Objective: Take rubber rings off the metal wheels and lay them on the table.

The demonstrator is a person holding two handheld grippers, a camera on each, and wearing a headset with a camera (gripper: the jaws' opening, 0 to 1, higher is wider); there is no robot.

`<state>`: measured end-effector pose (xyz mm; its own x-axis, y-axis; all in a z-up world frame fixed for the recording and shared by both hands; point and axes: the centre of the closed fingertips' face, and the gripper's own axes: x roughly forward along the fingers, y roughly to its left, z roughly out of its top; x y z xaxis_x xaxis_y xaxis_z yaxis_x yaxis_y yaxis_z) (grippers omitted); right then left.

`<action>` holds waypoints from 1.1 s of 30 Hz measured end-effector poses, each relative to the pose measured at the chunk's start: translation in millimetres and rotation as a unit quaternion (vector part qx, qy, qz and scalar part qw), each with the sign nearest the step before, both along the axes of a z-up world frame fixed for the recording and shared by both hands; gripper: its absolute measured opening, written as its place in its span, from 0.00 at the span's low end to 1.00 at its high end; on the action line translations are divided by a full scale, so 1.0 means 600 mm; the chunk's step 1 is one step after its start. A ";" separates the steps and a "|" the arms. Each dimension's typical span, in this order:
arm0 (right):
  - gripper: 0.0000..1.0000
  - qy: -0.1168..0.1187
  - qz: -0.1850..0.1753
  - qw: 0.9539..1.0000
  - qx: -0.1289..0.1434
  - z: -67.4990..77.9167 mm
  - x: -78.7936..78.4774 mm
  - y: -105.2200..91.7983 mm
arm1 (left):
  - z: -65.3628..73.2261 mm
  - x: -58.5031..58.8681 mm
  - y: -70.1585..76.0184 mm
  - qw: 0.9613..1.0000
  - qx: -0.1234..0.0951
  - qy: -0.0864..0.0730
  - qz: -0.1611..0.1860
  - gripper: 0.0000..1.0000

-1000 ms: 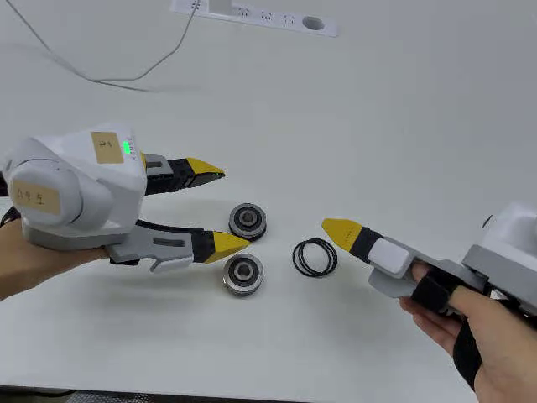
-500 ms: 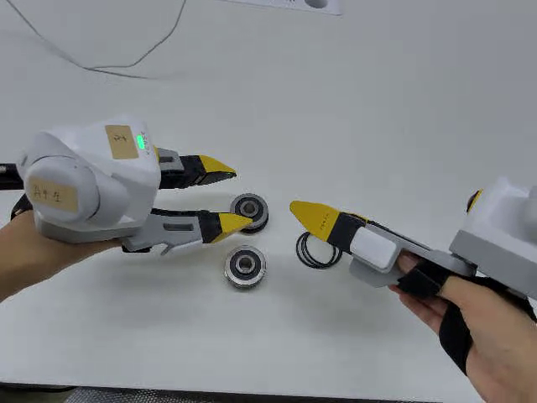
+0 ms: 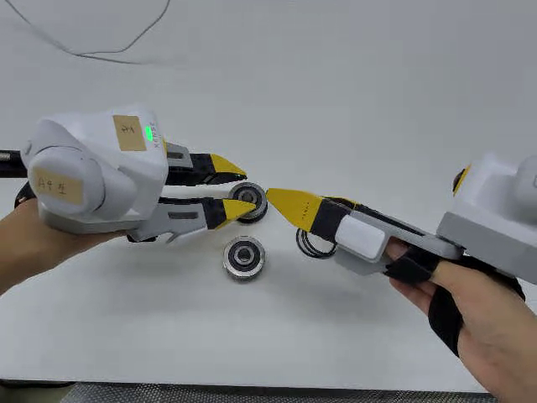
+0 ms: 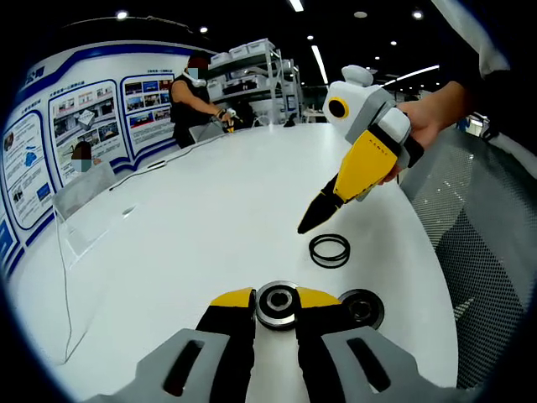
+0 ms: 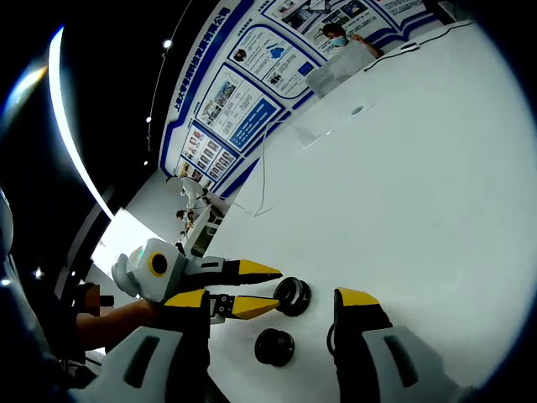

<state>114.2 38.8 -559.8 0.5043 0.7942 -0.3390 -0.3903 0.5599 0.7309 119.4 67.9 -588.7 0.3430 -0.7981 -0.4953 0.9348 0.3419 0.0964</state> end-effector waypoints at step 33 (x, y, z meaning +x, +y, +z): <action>0.60 0.006 0.005 1.000 0.013 0.005 -0.001 0.015 | -0.013 -0.004 -0.003 0.999 0.007 0.035 -0.012 0.15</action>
